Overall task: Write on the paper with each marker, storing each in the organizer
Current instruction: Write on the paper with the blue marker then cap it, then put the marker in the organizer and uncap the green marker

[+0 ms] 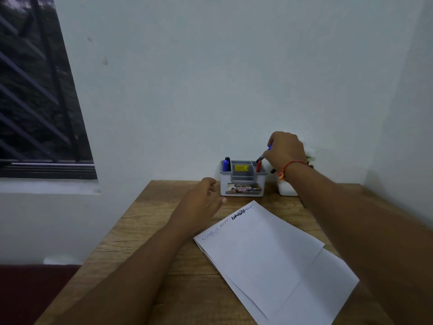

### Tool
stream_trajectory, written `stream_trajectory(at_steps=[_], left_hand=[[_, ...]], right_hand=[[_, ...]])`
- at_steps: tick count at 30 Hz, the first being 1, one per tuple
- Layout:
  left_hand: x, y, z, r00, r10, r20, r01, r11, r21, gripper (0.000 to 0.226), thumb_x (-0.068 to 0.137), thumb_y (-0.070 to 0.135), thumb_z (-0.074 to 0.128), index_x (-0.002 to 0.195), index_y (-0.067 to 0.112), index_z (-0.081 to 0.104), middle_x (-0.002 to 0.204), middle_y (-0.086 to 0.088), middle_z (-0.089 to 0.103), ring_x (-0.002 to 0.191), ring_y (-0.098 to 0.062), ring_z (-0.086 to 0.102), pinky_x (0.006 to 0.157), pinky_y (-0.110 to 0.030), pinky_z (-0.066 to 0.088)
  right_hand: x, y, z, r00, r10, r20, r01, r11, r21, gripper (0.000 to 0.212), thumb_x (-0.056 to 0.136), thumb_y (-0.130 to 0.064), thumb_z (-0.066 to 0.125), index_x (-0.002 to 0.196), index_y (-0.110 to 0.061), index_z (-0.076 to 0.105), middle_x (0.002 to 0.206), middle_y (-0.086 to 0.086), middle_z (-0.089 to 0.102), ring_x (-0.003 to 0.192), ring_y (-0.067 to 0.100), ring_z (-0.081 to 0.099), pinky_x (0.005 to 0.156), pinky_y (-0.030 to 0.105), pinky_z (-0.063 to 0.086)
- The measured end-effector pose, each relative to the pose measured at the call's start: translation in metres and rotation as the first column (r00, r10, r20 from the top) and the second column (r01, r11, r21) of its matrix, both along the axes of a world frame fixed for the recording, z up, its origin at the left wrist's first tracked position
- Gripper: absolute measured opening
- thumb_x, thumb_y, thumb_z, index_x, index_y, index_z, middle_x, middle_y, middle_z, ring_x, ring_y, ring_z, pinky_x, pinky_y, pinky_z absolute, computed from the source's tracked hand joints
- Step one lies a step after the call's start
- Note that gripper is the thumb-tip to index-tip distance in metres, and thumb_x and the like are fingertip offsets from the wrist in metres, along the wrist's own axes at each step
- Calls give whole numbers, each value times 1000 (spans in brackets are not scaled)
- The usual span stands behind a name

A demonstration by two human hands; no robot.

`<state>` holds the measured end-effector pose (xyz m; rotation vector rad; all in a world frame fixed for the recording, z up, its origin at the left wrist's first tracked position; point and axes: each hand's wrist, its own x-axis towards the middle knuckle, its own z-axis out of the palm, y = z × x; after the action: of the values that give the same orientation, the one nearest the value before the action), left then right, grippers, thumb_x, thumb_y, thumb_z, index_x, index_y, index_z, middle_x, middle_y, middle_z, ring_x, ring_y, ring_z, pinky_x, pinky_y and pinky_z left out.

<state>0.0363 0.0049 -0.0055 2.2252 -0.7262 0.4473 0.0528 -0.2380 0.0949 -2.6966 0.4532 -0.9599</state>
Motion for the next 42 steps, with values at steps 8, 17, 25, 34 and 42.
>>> stream_trajectory(at_steps=[8,17,25,34,42], left_hand=[[1,-1,0,1000,-6,-13,6,1000,4,52,91,40,63,136,21,44,125,8,59,107,-6,53,85,-23,46],[1,0,-1,1000,-6,-22,6,1000,2,51,91,40,63,135,21,46,120,11,59,102,-3,54,80,-20,43],[-1,1,-1,1000,-17,-22,17,1000,1,51,91,38,64,135,20,46,122,9,60,103,-3,55,82,-20,44],[-4,-3,0,1000,-20,-12,20,1000,23,49,91,38,64,134,21,48,119,9,60,103,-5,56,83,-25,48],[-5,-7,-2,1000,-23,7,22,998,66,48,90,38,65,132,21,50,118,9,62,104,-5,57,89,-27,49]], right_hand=[[2,3,-8,998,48,-49,-49,999,-14,26,88,-8,66,113,-8,63,109,18,68,99,35,65,82,43,58],[-1,2,-14,996,76,-44,-76,997,10,31,90,4,59,118,-6,63,109,19,67,97,33,65,83,39,57],[-21,-6,-21,988,153,17,-154,984,94,30,88,-6,72,117,-10,64,104,14,71,93,26,67,84,37,58],[-82,-35,-25,990,126,62,-140,927,348,16,85,-28,80,79,-17,70,75,1,74,68,15,71,71,34,61],[-86,-84,-78,983,-90,-158,135,943,305,25,82,-33,81,82,-9,74,85,9,74,84,25,67,71,32,53]])
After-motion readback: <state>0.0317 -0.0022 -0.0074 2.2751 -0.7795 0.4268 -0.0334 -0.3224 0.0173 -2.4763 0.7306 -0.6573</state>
